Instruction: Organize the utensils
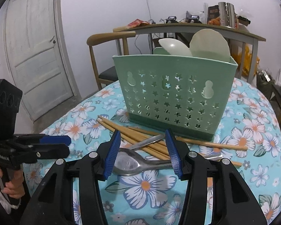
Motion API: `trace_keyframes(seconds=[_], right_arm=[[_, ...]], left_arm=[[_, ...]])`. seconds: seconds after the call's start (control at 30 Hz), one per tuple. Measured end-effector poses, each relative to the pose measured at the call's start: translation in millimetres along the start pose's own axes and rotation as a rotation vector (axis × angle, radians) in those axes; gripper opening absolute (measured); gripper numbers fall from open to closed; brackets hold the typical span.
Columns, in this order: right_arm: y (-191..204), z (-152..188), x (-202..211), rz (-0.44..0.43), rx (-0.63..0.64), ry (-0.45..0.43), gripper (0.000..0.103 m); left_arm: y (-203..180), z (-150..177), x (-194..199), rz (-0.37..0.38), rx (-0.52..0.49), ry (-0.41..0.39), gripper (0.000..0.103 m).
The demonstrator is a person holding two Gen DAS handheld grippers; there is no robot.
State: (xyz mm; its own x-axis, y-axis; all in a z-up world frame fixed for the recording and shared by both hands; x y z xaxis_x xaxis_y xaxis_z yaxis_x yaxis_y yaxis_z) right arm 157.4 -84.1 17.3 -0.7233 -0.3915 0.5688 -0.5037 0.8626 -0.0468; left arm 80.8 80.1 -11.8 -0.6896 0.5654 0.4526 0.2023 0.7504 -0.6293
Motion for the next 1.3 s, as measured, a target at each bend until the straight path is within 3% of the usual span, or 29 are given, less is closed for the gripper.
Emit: trace_keyframes(seconds=[0.1, 0.23, 0.37, 0.5, 0.6, 0.87, 0.97, 1.1, 1.17, 1.3], right_arm=[[2, 1, -5, -0.003, -0.002, 0.012, 0.053], [6, 0, -6, -0.022, -0.001, 0.030, 0.053], [5, -2, -2, -0.046, -0.053, 0.024, 0.053], [11, -2, -2, -0.004, -0.007, 0.010, 0.054], [12, -2, -7, -0.012, -0.016, 0.029, 0.055], [15, 1, -14, -0.005, 0.013, 0.052, 0.059], [9, 1, -20, 0.013, -0.007, 0.074, 0.059], [-4, -1, -19, 0.019, -0.054, 0.080, 0.059], [-8, -2, -15, 0.021, -0.064, 0.072, 0.059], [-16, -3, -7, 0.001, -0.097, 0.073, 0.059]], left_arm=[[8, -3, 0, 0.004, 0.028, 0.036, 0.064], [13, -11, 18, -0.034, 0.009, -0.008, 0.065], [36, -10, 35, 0.023, 0.112, -0.027, 0.067], [58, 6, 43, -0.001, 0.188, -0.039, 0.067], [65, 11, 41, 0.048, 0.251, -0.038, 0.067], [48, 12, 29, 0.148, 0.223, 0.023, 0.062], [42, 16, 18, 0.073, 0.173, 0.059, 0.057], [13, 20, -1, -0.083, -0.052, 0.093, 0.057], [3, 25, -10, -0.107, -0.129, 0.111, 0.057], [-1, 33, -32, -0.145, -0.170, 0.157, 0.054]])
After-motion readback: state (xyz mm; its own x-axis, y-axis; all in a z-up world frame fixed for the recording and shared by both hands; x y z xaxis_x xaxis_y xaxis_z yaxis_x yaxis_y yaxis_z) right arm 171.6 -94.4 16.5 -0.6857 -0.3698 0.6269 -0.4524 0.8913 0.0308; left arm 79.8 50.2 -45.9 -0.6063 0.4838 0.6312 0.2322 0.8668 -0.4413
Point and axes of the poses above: each gripper's, at about its wrist camera, not at the fingertips, and x roughly against the way its jaws point, y to its left, z to its underside, the point moved 2 cm from there along -x, roughly the way its jaws point, and after that the axes turned 14 degrees about z, right-handed, at the moved point
